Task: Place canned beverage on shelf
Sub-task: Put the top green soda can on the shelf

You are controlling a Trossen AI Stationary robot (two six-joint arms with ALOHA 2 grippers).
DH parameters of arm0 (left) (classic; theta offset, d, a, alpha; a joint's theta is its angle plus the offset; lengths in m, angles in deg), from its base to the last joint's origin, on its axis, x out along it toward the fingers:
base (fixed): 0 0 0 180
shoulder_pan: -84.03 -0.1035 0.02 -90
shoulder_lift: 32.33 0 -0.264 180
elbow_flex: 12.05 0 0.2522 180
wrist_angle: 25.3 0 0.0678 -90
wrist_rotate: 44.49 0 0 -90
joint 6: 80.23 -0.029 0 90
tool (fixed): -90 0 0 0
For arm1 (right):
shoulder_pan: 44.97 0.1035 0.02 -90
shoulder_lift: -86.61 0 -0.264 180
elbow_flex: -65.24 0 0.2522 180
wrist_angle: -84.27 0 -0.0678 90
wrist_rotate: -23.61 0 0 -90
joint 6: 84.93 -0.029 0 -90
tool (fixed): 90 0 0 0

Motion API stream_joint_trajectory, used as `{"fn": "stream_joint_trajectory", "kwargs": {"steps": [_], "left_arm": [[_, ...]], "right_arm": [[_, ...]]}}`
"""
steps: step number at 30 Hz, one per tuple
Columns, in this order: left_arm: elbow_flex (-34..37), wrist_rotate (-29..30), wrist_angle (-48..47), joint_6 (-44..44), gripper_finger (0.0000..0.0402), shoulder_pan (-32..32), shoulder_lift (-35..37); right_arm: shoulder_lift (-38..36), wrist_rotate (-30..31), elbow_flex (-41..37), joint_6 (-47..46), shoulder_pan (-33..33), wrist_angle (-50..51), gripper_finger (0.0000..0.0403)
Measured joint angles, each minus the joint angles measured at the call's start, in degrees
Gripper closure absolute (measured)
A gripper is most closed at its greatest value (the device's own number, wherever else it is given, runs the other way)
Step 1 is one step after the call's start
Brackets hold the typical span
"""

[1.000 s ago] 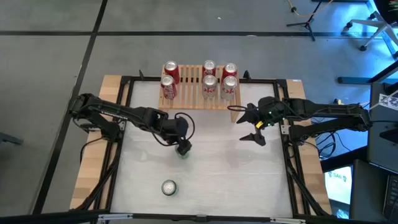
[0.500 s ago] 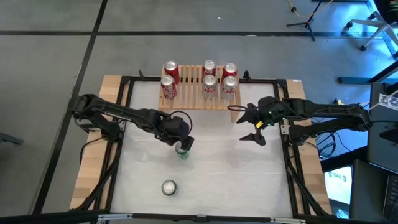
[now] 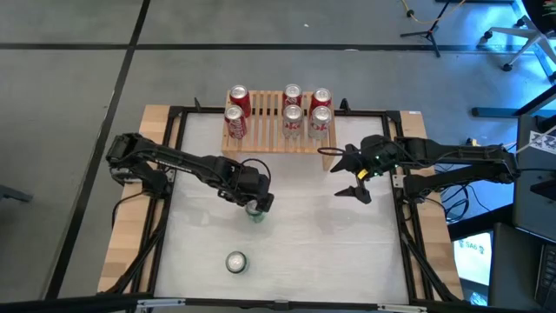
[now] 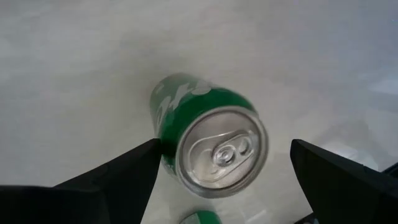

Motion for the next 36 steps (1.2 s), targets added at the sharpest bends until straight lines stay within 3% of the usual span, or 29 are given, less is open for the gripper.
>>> {"fn": "stream_joint_trajectory", "kwargs": {"steps": [36], "left_arm": [[0.00,4.97,-1.07,-2.21,0.0056,2.51,-3.82]], "right_arm": [[0.00,0.00,0.00,0.00,-0.01,0.07,0.0017]]}}
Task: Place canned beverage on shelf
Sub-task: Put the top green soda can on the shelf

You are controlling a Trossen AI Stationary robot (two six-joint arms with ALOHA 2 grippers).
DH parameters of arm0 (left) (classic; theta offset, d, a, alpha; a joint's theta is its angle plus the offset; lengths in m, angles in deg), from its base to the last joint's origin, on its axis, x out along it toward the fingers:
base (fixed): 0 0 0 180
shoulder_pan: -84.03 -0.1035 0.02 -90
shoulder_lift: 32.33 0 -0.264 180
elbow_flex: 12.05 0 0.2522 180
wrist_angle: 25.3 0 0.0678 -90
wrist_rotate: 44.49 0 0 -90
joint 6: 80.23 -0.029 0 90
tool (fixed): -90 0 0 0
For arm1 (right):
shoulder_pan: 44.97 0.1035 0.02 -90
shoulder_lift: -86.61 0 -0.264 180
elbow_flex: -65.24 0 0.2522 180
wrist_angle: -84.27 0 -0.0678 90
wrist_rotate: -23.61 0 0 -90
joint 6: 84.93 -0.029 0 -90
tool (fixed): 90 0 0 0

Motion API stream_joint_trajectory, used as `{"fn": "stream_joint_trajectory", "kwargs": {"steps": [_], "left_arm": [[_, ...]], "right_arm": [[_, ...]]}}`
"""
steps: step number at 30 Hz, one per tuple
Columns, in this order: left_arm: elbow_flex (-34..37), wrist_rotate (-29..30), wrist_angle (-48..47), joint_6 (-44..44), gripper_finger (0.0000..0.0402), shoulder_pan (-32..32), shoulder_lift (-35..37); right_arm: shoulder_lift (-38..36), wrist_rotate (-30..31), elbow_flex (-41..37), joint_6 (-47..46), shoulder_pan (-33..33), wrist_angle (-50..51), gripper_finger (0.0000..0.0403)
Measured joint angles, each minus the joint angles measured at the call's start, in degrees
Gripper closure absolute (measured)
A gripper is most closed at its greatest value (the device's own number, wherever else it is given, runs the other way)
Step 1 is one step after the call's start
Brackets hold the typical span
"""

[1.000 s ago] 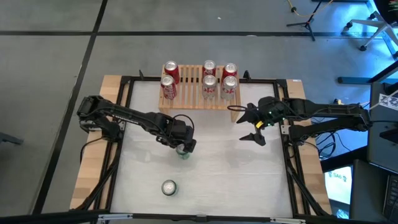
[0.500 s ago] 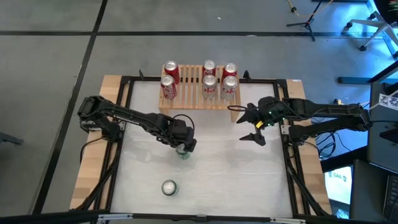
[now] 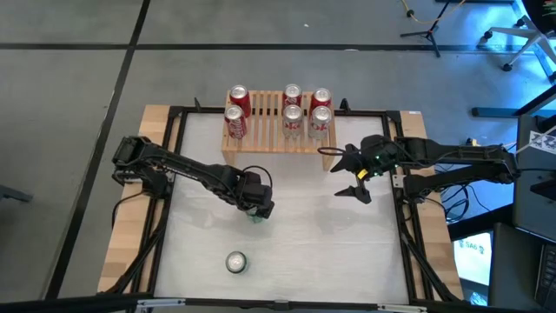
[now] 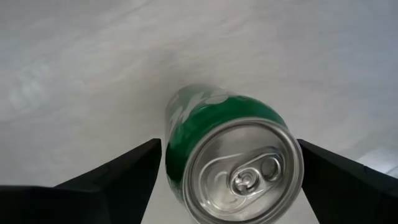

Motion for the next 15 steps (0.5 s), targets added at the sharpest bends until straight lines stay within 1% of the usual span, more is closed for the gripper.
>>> {"fn": "stream_joint_trajectory", "kwargs": {"steps": [3,10,13,15], "left_arm": [[0.00,0.00,0.01,-1.27,0.0067,0.13,0.00],[0.00,-0.38,0.02,-1.33,0.0107,0.22,0.00],[-0.02,-0.53,0.02,-1.41,0.0113,0.24,0.00],[-0.02,-0.68,0.07,-3.26,0.0113,0.23,0.02]], "right_arm": [[-0.01,-0.01,0.00,0.01,0.02,0.00,0.0017],[0.00,-0.02,0.00,0.00,0.02,0.00,0.0017],[-0.02,-0.02,0.00,0.00,0.02,0.00,0.0017],[0.00,-0.01,0.00,0.01,0.01,0.00,0.0017]]}}
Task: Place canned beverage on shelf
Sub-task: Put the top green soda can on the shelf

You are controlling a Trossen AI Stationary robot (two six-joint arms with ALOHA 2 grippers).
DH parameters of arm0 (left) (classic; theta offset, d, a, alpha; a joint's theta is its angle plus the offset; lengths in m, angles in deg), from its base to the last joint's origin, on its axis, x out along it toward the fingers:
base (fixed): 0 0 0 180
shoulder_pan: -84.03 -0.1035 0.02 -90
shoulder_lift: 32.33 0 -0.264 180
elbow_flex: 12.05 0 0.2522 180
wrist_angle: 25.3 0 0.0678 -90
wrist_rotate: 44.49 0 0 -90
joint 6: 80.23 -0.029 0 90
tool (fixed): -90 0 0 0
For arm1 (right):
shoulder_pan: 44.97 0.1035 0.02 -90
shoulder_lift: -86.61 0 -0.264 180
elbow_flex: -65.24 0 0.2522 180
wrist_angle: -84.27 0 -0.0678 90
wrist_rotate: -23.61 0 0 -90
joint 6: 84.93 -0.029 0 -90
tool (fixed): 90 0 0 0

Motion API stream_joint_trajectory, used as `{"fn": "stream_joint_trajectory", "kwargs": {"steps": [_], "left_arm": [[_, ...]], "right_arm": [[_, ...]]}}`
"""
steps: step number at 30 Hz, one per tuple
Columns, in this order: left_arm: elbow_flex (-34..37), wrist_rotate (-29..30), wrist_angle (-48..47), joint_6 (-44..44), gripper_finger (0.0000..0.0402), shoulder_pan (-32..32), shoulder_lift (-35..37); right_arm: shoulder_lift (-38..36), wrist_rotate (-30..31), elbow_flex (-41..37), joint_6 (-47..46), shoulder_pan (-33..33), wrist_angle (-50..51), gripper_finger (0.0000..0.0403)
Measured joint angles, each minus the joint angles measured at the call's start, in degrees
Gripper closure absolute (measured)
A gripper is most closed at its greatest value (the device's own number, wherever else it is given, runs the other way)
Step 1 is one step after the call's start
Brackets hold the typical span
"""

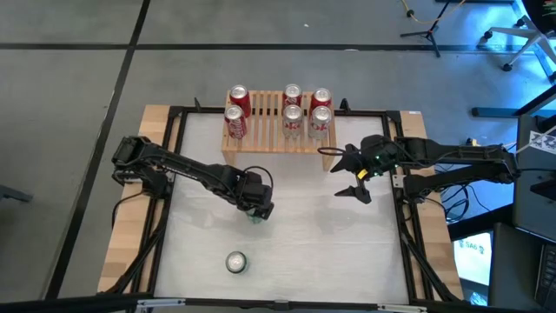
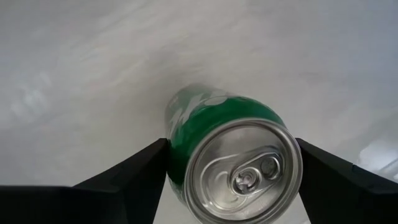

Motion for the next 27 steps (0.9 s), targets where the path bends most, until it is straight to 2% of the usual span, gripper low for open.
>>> {"fn": "stream_joint_trajectory", "kwargs": {"steps": [5,16,27], "left_arm": [[0.00,-0.46,0.31,-9.87,0.0114,0.01,0.00],[0.02,-3.24,3.33,-41.94,0.0115,0.03,0.00],[0.06,-4.01,4.92,-66.19,0.0115,-0.01,-0.02]], "right_arm": [[0.00,0.01,0.00,-0.01,-0.01,0.00,0.0017],[-0.01,-0.01,0.00,0.10,0.00,0.00,0.0017],[0.00,-0.01,0.00,0.14,0.01,0.00,0.0017]]}}
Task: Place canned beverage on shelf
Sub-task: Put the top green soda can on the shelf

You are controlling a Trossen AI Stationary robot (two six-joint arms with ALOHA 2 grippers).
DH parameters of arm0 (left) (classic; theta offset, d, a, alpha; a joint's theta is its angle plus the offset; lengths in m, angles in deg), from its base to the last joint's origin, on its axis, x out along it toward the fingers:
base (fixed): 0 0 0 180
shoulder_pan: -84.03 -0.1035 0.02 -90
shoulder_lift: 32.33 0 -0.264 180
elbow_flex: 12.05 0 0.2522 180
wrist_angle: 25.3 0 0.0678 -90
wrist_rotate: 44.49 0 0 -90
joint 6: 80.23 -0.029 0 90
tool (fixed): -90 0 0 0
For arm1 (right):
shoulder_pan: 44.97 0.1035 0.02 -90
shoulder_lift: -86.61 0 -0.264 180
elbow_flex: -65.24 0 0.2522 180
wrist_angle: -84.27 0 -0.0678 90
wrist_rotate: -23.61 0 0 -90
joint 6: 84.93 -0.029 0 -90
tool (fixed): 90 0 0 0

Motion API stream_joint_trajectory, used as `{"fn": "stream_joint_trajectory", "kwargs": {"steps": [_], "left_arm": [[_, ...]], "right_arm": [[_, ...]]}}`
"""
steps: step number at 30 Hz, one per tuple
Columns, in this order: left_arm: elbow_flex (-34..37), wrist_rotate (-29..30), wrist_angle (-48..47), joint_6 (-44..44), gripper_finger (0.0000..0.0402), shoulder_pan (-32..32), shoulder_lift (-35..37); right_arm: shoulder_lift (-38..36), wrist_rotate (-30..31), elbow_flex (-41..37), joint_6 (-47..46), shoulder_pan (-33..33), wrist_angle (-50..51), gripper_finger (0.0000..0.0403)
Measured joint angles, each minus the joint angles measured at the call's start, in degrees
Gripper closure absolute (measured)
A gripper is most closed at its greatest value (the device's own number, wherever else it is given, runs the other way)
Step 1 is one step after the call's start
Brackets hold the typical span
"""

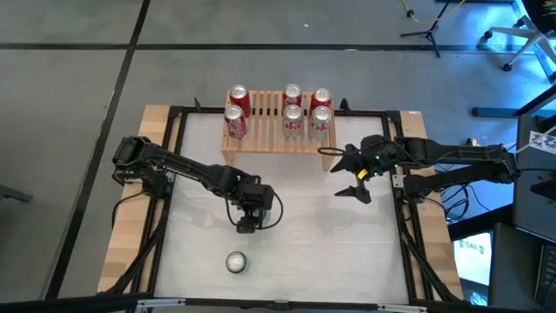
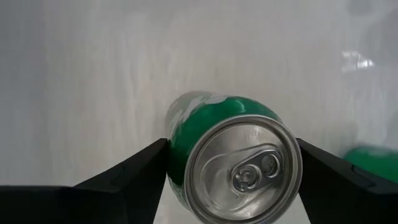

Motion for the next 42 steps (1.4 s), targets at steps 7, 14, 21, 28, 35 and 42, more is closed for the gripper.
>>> {"fn": "stream_joint_trajectory", "kwargs": {"steps": [7,14,21,28,35,42], "left_arm": [[-0.02,-4.39,-0.48,-12.14,0.0115,0.00,0.00],[0.00,-8.26,-0.76,-18.38,0.0115,0.04,-0.04],[-0.04,-8.32,-2.86,-22.64,0.0115,0.00,-0.02],[-0.11,-8.50,-5.29,-22.98,0.0115,0.00,0.09],[-0.11,-8.40,-4.85,-23.33,0.0114,0.02,0.09],[-0.11,-8.08,-4.72,-23.33,0.0114,0.02,0.09]], "right_arm": [[0.00,0.00,0.00,0.00,-0.01,0.00,0.0017],[0.00,0.00,0.00,-0.03,-0.01,-2.44,0.0017],[0.00,-0.20,0.00,-0.28,0.00,-8.99,0.0017],[0.65,-0.22,0.00,-0.35,0.00,-13.88,0.0017],[3.84,-4.68,0.02,-0.42,0.00,-16.86,0.0017],[8.36,-7.76,0.02,-0.48,0.02,-17.20,0.0017]]}}
